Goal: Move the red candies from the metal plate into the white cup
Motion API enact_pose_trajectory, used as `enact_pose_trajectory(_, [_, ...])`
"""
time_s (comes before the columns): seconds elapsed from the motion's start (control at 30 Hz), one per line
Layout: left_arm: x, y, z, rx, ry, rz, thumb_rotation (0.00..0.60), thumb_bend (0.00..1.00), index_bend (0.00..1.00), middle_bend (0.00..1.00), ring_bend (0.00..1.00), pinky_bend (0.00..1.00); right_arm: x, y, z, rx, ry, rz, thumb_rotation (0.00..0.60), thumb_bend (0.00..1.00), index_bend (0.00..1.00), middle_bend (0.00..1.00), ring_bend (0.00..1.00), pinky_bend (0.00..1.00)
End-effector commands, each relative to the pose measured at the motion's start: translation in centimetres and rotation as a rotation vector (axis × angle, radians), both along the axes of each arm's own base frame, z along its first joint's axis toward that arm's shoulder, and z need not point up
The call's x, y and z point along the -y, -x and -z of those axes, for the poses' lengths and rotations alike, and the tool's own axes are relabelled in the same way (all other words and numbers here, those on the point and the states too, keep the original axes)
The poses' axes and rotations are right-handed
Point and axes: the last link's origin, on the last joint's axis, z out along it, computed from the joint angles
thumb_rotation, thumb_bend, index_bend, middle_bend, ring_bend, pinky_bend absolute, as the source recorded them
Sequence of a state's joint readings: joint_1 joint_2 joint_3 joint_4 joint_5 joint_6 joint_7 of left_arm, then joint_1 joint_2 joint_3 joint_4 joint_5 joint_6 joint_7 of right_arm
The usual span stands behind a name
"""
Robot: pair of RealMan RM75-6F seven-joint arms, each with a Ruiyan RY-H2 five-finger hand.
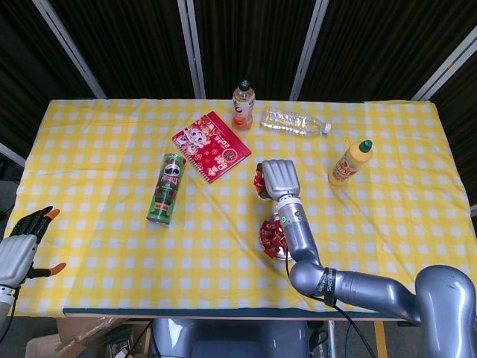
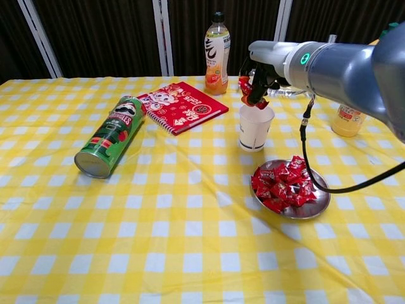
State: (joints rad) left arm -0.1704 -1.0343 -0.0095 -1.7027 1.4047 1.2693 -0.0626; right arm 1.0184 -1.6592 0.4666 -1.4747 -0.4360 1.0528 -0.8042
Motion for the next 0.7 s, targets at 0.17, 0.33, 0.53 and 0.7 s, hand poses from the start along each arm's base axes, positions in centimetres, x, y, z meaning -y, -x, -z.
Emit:
enact_pose_trajectory(0.17, [-0.1,-0.1,0.1,0.002,0.008,-0.009,0.6,0.03,0.0,0.0,0.0,0.0,1.3,0.4,0.8,-0.017,-0.008,0.025,0.6,0.55,0.55,0.82,0.84,0.9])
enact_pose_trajectory(0.33, [-0.1,-0.1,0.1,0.001,0.013,-0.011,0.6,0.03,0.0,0.0,0.0,0.0,1.5,1.0,1.1,-0.025,-0.017,0.041,0.6,0.48,0.5,0.82,0.84,0.9])
enact_pose_trajectory(0.53, [-0.1,0.0,0.0,0.0,0.012,-0.011,0.6,0.03,0.0,0.0,0.0,0.0,1.2,0.9,1.1,-0.023,-0.018,0.034,0.6,0.45,0.47,0.82,0.84,0.9])
enact_pose_trajectory(0.7, [-0.1,-0.1,0.0,0.0,0.009,-0.007,0.6,0.03,0.0,0.0,0.0,0.0,0.8,0.3,0.6,-0.022,-0.006,0.017,0.6,0.41,0.44,0.82,0.84,0.9])
